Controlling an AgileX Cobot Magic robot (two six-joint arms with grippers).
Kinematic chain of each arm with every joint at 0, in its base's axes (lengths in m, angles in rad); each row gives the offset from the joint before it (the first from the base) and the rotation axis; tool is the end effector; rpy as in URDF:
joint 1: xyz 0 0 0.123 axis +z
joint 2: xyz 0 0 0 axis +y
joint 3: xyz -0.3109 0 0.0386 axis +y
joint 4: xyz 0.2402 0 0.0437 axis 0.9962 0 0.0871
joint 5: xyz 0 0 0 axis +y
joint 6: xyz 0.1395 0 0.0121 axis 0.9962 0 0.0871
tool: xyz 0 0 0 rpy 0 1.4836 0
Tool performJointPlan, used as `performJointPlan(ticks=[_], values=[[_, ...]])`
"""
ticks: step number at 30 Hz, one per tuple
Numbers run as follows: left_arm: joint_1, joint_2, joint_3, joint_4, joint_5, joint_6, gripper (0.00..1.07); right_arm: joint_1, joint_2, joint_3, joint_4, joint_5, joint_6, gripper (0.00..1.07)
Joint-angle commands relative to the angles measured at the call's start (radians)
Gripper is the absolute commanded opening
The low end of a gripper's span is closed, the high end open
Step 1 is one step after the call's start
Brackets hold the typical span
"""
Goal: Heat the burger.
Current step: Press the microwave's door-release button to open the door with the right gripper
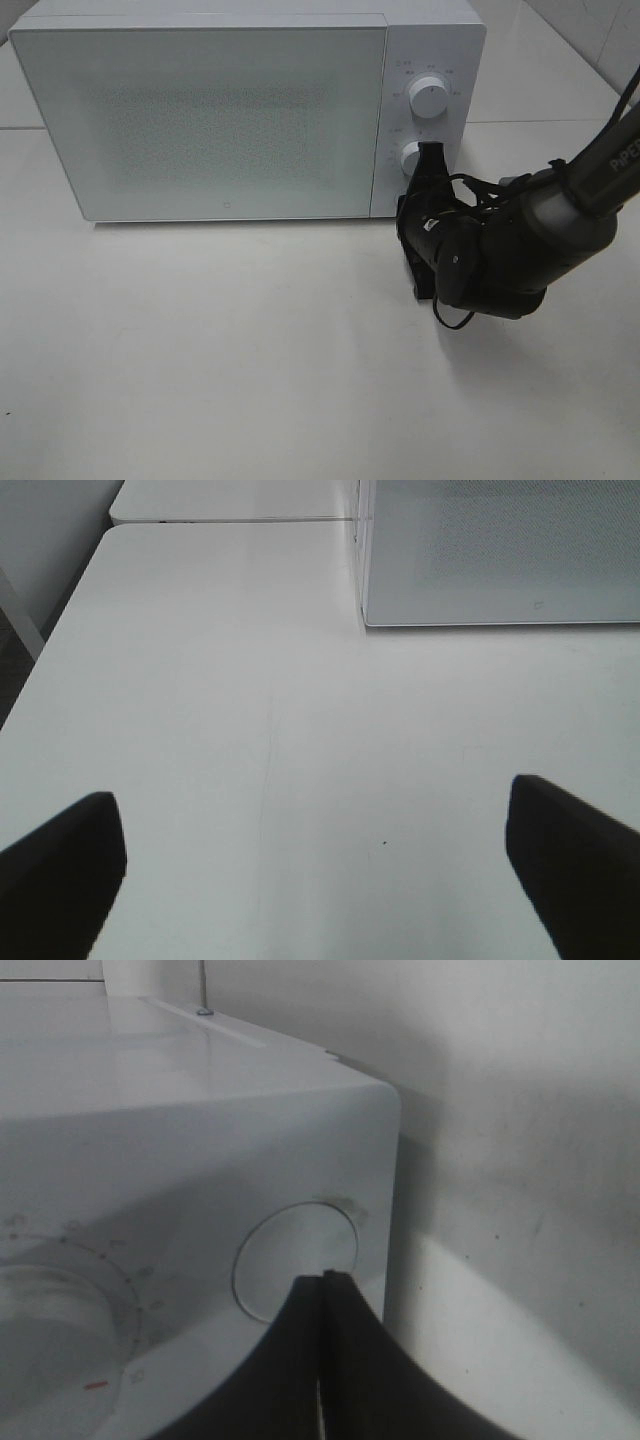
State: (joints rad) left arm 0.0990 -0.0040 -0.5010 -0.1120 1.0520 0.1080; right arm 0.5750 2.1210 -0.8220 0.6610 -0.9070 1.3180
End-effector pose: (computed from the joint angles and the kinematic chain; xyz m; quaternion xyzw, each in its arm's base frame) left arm 0.0044 -0.0132 0.2532 0.0059 0.8483 -0.0012 0.5295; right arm 0.3841 0.1683 0.0979 0.5679 0.5972 0.4027 0.3983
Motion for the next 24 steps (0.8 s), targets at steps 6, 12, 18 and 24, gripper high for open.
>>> performJointPlan(ticks=[6,12,18,24], values=[[0.002,-0.021,0.003,-0.004,-0.013,-0.004,0.98,-0.005,0.005,-0.011,-0.021,-0.054,0.007,0.00],[0.002,-0.021,0.003,-0.004,-0.013,-0.004,0.98,-0.016,0.011,-0.020,-0.029,-0.057,0.007,0.00],[0.002,-0.021,0.003,-0.003,-0.013,-0.004,0.98,-0.016,0.031,-0.044,-0.031,-0.057,0.007,0.00],[0.002,-0.021,0.003,-0.003,-0.013,-0.004,0.98,-0.016,0.034,-0.054,-0.021,-0.123,-0.005,0.00]])
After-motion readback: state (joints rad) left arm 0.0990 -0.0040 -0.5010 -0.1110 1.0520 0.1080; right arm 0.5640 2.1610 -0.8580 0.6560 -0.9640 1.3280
